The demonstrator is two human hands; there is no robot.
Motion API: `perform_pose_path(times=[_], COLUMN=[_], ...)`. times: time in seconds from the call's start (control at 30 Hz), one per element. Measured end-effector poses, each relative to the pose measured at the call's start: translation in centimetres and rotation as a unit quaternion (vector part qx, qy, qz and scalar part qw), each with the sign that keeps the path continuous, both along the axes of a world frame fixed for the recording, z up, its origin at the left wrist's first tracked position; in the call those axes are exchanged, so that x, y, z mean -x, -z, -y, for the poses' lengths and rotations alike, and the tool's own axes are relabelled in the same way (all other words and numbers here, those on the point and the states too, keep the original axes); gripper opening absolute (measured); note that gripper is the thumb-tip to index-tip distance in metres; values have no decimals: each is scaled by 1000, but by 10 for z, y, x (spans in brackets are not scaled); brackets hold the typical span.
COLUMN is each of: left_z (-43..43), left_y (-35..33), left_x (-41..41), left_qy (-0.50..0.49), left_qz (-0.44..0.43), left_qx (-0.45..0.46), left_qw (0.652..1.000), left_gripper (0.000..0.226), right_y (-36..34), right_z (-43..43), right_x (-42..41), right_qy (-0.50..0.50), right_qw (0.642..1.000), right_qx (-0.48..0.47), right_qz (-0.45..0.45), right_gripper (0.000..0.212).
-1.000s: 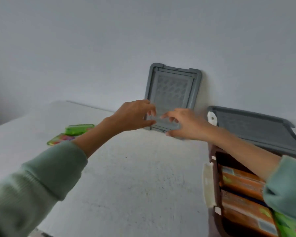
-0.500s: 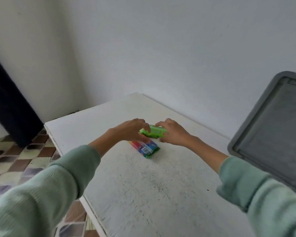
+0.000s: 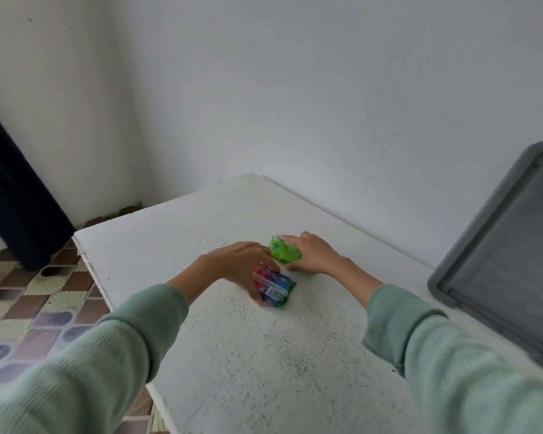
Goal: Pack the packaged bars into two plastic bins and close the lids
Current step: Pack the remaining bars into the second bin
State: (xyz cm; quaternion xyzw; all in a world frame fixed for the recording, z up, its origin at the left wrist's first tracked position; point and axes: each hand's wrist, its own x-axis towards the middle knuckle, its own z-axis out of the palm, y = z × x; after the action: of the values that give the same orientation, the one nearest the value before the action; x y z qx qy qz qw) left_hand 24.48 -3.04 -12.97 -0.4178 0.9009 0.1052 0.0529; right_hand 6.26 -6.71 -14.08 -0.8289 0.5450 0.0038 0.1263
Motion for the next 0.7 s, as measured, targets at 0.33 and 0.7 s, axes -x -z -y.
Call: perform_pose_path(times=[0.33, 0.7], left_z=[-39, -175], left_y=[-80, -137], left_x=[58, 250], left_qy=[35, 227], left_qz=[-15, -100], left_qx=[100, 123], left_qw=[994, 961], left_gripper=[69, 63], right_y=[-116, -185], right_z=[-86, -314], right_x=[104, 255], right_qy=[107, 235], right_qw=[993, 969], right_qx=[40, 23], right_qz=[-12, -72], right_gripper=[81, 82])
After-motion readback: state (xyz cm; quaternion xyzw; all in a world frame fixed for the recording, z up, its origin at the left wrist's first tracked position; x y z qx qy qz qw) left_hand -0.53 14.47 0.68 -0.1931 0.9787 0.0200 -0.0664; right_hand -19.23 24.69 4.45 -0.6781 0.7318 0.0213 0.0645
